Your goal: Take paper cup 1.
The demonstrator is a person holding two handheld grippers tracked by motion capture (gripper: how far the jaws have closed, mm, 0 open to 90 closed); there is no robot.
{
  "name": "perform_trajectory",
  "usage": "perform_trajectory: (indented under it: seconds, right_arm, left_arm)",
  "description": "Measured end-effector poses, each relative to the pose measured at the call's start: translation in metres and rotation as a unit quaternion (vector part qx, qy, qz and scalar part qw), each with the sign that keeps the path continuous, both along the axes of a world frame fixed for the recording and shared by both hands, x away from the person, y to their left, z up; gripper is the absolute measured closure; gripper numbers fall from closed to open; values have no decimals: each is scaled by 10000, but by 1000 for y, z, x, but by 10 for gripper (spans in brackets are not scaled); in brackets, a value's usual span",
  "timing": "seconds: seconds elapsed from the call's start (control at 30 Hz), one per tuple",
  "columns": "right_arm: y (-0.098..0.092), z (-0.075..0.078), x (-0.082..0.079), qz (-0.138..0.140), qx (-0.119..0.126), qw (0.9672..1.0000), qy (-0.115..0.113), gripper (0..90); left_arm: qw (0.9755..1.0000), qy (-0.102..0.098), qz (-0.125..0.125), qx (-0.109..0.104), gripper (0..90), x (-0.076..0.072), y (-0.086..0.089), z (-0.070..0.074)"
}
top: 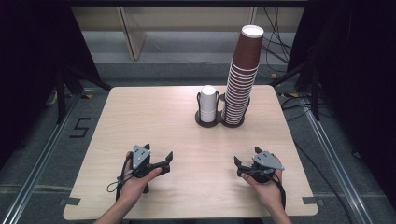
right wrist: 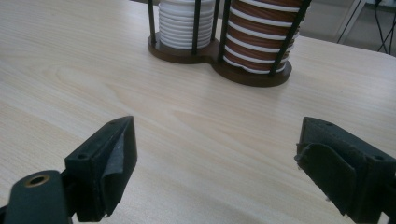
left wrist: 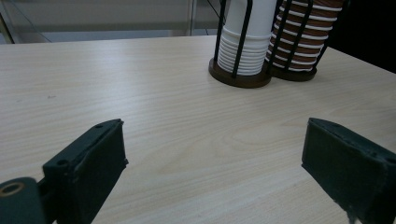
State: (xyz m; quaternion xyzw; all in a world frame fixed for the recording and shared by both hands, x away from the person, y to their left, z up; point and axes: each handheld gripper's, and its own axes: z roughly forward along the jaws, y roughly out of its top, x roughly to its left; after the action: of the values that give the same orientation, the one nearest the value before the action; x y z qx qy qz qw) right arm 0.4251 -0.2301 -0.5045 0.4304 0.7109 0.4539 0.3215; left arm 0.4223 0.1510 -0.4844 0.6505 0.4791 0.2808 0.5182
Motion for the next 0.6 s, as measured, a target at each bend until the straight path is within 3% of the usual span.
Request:
perform_trajectory:
  seconds: [0.17,0.2,0.3,0.37,0.4,0.43,0.47,0.6]
  right_arm:
    - [0,1,-3,-59,93,9999,25,154]
    - [-3,0,-1,27,43,9999,-91,155]
    - [-3,0,0,51,102,9999,-81,165]
    - [-4,0,1,55,49,9998,-202,169]
    - [0,4,-2,26,322,9995,35,182]
    - [0,4,-2,26,322,9995,35,182]
    - [2,11,1,188,347,9991,-129,204]
    - [12,23,8,336,376,9985,-221,225]
  left_arm:
    - [10000,47,-59,-28,52,0,-3,4]
    - [9999,20,-106,-60,51,0,-5,7]
    - [9997,-39,-233,-49,52,-1,-9,11]
    - [9995,-72,-290,-65,52,-1,-10,13]
    - [9989,-155,-423,-93,53,-1,-11,20]
    - [9989,-155,-423,-93,55,-1,-11,20]
    - [9986,-177,-492,-124,55,0,-12,24]
    - [9958,-443,-792,-77,58,14,-20,49]
